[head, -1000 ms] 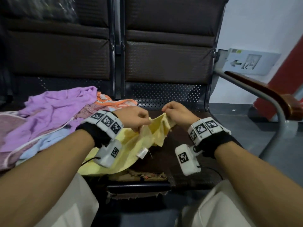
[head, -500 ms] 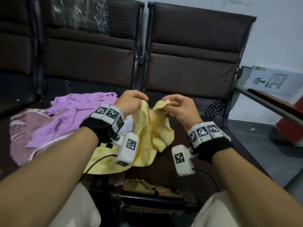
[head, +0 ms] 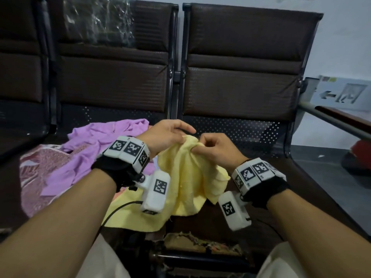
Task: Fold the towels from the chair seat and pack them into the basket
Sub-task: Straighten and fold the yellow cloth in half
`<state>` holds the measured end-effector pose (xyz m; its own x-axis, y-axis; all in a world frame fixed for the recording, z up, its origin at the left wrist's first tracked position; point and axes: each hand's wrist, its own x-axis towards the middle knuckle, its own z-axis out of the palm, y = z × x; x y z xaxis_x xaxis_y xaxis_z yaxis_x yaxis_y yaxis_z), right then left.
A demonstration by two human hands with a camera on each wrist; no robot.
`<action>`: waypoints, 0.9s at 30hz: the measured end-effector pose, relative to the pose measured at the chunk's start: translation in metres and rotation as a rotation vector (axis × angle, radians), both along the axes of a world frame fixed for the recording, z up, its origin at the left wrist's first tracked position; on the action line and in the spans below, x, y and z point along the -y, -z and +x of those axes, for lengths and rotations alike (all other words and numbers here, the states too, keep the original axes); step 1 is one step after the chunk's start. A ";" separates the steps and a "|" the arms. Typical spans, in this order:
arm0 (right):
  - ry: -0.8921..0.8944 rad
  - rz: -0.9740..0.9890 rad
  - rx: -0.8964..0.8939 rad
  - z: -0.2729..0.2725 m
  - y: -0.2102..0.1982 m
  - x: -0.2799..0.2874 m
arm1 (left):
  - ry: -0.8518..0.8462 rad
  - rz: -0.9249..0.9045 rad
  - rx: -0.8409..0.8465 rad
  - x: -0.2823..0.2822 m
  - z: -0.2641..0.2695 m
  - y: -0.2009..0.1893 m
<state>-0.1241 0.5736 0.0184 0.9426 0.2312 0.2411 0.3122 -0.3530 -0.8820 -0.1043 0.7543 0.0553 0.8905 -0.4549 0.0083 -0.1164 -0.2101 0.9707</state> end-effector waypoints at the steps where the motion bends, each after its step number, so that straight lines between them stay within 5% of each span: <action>1: 0.044 0.025 0.021 0.001 -0.001 0.002 | -0.005 0.023 0.011 -0.002 0.001 0.002; 8: 0.300 0.283 0.085 0.009 -0.006 0.027 | -0.046 0.316 0.121 -0.012 0.007 0.014; 11: 0.408 0.281 0.101 0.011 -0.004 0.037 | -0.144 0.211 0.088 -0.011 0.008 0.014; 16: 0.518 -0.133 0.087 0.004 0.001 0.046 | -0.249 -0.006 0.047 -0.006 0.004 0.009; 19: 0.465 -0.331 0.131 -0.010 -0.010 0.039 | -0.290 -0.054 -0.017 -0.005 0.002 0.010; 24: 0.043 0.085 0.119 -0.031 -0.041 0.012 | -0.250 -0.053 -0.087 0.000 -0.005 0.010; 27: 0.097 0.133 0.048 -0.032 -0.037 0.004 | -0.179 -0.090 -0.107 0.009 -0.010 0.010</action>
<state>-0.1557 0.5692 0.0550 0.9456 0.1025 0.3089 0.3252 -0.2649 -0.9078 -0.1140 0.7451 0.0450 0.9550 -0.2912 -0.0571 0.0196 -0.1302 0.9913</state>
